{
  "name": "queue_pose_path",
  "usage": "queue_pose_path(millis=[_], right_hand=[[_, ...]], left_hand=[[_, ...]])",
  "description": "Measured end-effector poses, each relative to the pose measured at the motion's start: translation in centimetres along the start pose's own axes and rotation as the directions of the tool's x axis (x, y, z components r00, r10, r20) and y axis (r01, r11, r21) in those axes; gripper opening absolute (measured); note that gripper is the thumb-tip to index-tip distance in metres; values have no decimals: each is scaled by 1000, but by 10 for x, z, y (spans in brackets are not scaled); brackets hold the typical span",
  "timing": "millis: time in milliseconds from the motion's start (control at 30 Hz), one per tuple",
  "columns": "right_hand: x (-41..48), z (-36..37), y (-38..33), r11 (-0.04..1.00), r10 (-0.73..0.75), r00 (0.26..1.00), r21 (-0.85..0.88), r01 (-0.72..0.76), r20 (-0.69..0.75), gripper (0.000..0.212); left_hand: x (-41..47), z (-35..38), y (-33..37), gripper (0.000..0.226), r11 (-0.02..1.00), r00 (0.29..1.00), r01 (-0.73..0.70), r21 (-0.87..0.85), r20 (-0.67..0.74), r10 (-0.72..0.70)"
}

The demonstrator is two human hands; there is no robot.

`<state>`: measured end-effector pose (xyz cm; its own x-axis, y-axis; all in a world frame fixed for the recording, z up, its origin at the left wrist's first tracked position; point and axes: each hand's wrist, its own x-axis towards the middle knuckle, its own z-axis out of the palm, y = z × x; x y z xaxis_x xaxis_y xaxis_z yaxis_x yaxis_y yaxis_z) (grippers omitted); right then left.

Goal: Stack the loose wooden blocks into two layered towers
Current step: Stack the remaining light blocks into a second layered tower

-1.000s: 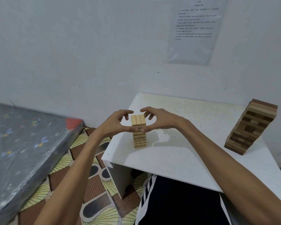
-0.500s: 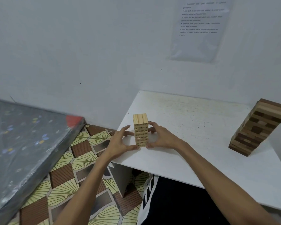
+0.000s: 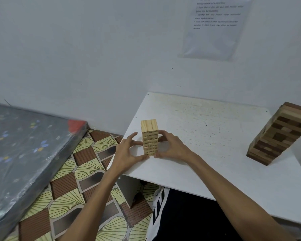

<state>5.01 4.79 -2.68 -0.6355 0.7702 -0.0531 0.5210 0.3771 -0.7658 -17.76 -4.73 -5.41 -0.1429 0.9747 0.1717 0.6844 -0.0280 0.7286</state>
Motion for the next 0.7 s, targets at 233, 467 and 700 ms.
queue_pose_path(millis=[233, 467, 700], right_hand=[[-3, 1, 1, 999, 29, 1000, 42, -29, -5, 92], [-3, 3, 7, 998, 20, 999, 66, -18, -30, 98], [0, -15, 19, 998, 30, 995, 64, -25, -93, 94]], left_hand=[[3, 2, -6, 113, 998, 1000, 24, -64, 21, -23], [7, 2, -5, 116, 992, 998, 58, -110, 19, -56], [33, 14, 6, 111, 995, 999, 21, -101, 51, -16]])
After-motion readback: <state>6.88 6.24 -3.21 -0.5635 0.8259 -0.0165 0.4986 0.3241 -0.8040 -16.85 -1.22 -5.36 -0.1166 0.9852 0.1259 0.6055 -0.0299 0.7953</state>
